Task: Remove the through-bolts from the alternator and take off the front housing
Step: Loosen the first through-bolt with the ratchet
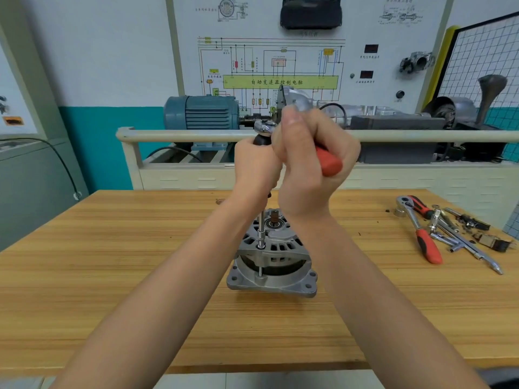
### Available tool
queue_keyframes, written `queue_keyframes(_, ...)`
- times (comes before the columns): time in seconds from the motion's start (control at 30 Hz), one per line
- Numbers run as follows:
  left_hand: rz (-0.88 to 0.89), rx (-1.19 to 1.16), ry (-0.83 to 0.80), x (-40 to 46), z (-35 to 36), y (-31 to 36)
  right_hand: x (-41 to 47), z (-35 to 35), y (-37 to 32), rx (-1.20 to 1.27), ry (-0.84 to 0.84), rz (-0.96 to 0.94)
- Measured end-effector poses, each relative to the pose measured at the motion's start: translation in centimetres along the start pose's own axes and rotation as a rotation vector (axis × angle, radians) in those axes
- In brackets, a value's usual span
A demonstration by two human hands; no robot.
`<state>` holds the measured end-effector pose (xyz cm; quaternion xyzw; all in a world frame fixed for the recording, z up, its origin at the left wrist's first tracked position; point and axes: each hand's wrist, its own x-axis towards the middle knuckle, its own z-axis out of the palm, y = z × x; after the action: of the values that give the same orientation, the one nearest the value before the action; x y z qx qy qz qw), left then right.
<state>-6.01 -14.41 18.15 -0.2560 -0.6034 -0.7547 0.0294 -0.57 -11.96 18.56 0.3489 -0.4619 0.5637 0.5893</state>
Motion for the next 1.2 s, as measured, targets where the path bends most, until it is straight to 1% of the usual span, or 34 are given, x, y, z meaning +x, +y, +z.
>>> queue_keyframes(0.07, -0.026, 0.016, -0.01, 0.1, -0.5, -0.1, 0.5, -0.5, -0.1, 0.047, 0.025, 0.05)
queue_keyframes(0.1, -0.053, 0.034, -0.044, 0.3, -0.8, -0.1, 1.0, -0.9, 0.1, 0.111, 0.048, 0.103)
queue_keyframes(0.23, -0.162, -0.085, -0.301, 1.2, -2.5, 0.1, 3.3, -2.7, 1.0, 0.45, 0.132, 0.412)
queue_keyframes(0.33, -0.231, -0.157, -0.487, 1.4, -3.7, 0.4, 4.1, -3.8, 2.3, 0.732, 0.272, 0.648)
queue_keyframes(0.37, -0.239, -0.151, -0.523, 1.4, -3.8, 0.4, 4.2, -4.1, 2.6, 0.812, 0.324, 0.693)
queue_keyframes(0.4, -0.244, -0.128, -0.525, 1.4, -3.7, 0.4, 4.2, -4.3, 2.8, 0.866, 0.365, 0.711)
queue_keyframes(0.47, -0.241, -0.073, -0.452, 1.3, -3.1, 0.3, 4.1, -4.3, 2.6, 0.865, 0.386, 0.691)
queue_keyframes(0.53, -0.228, -0.05, -0.344, 1.2, -2.4, 0.1, 3.6, -3.9, 2.0, 0.737, 0.321, 0.62)
queue_keyframes(0.6, -0.2, -0.02, -0.214, 0.9, -1.8, 0.1, 2.8, -2.9, 1.3, 0.53, 0.208, 0.462)
queue_keyframes(0.7, -0.126, 0.024, -0.012, 0.4, -0.4, 0.4, 1.1, -0.7, 0.5, 0.14, 0.073, 0.137)
queue_keyframes(0.77, -0.079, 0.016, 0.007, 0.0, 0.1, 0.6, 0.4, 0.2, 0.2, -0.009, 0.028, 0.039)
queue_keyframes(0.83, -0.055, 0.006, -0.006, 0.0, 0.1, 0.4, 0.6, 0.1, 0.2, -0.012, 0.036, 0.051)
queue_keyframes(0.87, -0.074, 0.02, -0.007, 0.2, -0.1, 0.2, 1.0, -0.3, 0.3, 0.037, 0.058, 0.085)
queue_keyframes(0.93, -0.112, 0.037, -0.087, 0.7, -1.0, -0.3, 1.9, -1.3, 0.6, 0.232, 0.104, 0.199)
queue_keyframes(1.0, -0.105, 0.009, -0.206, 1.0, -1.8, -0.3, 3.0, -2.6, 0.9, 0.45, 0.149, 0.359)
queue_keyframes(1.1, -0.108, -0.069, -0.479, 1.4, -3.3, -0.3, 3.9, -4.2, 1.5, 0.709, 0.279, 0.588)
queue_keyframes(1.17, -0.125, -0.122, -0.586, 1.5, -3.7, -0.4, 4.1, -4.7, 2.1, 0.844, 0.366, 0.661)
queue_keyframes(1.2, -0.142, -0.138, -0.592, 1.5, -3.6, -0.4, 4.1, -4.7, 2.2, 0.88, 0.383, 0.669)
